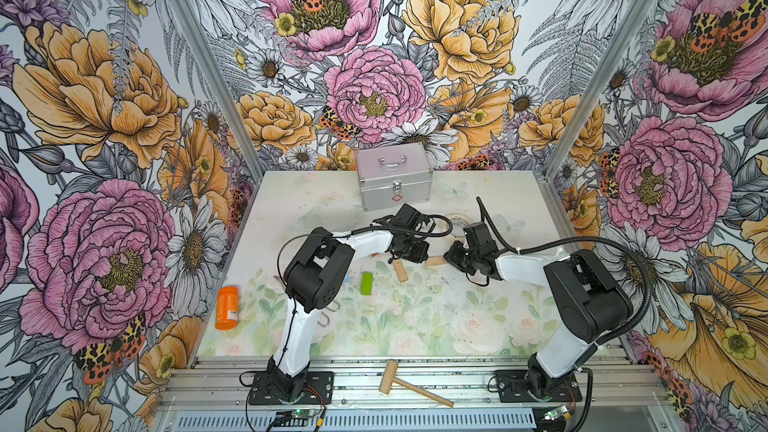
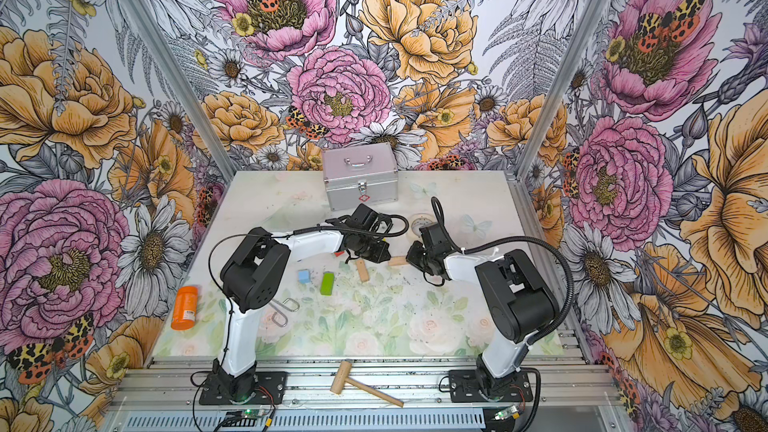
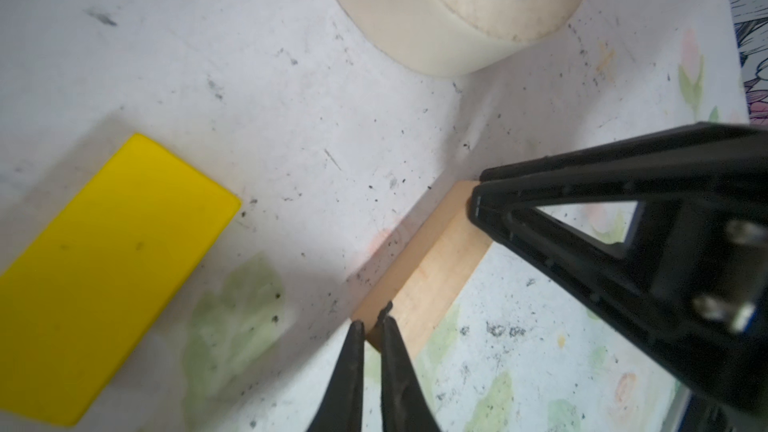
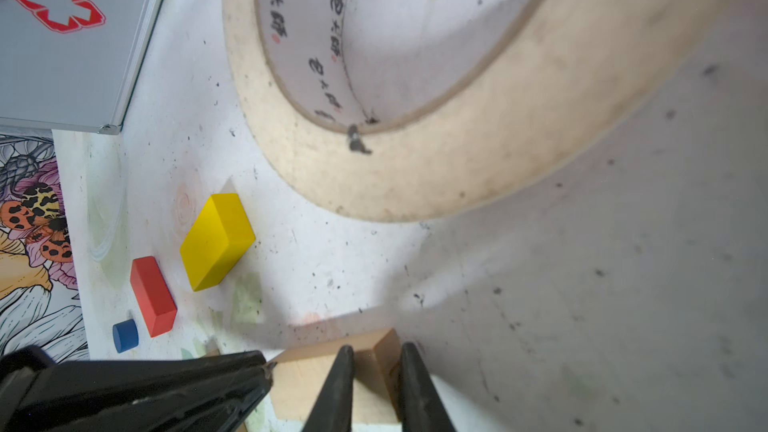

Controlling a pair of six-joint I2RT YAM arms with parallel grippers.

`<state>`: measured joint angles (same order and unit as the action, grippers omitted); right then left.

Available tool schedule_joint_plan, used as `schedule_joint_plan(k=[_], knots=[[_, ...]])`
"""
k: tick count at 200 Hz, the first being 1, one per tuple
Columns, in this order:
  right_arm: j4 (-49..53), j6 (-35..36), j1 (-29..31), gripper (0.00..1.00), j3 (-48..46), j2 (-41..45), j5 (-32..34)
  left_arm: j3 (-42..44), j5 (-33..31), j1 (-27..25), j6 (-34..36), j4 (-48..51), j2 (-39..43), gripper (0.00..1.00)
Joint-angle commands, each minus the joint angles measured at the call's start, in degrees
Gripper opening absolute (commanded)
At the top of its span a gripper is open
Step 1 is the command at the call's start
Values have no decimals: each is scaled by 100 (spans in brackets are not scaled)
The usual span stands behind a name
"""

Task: Build the wood block tower

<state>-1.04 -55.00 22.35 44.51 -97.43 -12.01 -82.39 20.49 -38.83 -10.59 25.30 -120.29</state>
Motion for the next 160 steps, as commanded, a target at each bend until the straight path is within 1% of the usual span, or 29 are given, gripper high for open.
schedule_joint_plan(k=[1,84,160], knots=[[244,-18,280,21,-9,-268,-336,240,-60,-90,-31,295,-21,11],[253,-133,490,21,-17,-321,-328,425,-249,33,-31,297,146,10],[259,-194,598,21,-51,-357,-304,548,-361,144,-58,300,275,18]])
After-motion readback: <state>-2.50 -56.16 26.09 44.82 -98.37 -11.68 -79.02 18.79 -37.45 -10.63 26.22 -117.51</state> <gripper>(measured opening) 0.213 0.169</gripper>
